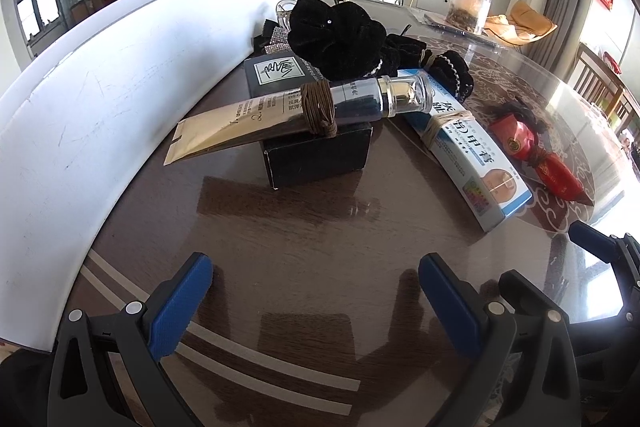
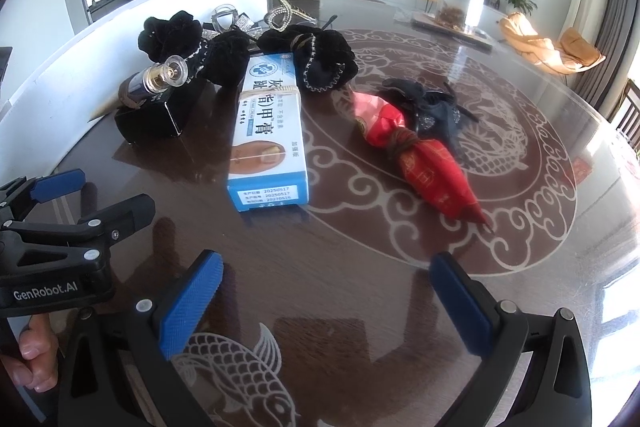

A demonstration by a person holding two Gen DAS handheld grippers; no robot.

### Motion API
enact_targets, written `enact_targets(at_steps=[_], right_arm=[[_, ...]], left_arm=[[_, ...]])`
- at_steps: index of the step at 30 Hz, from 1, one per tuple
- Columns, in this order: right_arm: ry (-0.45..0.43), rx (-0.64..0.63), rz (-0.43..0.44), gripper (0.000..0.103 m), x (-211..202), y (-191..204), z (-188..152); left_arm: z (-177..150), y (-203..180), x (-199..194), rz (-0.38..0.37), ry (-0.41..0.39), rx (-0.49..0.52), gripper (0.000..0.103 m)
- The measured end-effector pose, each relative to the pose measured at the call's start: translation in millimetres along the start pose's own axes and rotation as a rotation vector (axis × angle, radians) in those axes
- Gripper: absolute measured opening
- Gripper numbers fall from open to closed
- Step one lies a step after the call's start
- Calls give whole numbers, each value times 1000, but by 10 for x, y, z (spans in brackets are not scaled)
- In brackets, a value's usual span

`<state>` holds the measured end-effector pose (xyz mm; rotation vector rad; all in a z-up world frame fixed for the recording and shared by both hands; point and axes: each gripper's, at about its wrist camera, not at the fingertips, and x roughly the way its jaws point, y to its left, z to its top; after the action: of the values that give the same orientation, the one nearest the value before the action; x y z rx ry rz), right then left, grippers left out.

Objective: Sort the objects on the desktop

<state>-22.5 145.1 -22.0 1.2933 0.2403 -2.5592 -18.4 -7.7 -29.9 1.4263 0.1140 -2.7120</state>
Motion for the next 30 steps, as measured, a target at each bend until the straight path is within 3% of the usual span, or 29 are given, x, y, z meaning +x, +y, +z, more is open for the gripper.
enact_targets(at_steps=[30], right_arm=[[4, 9, 14, 103, 20, -19, -8]], left_arm=[[-26, 13, 8, 33, 6, 11, 103]])
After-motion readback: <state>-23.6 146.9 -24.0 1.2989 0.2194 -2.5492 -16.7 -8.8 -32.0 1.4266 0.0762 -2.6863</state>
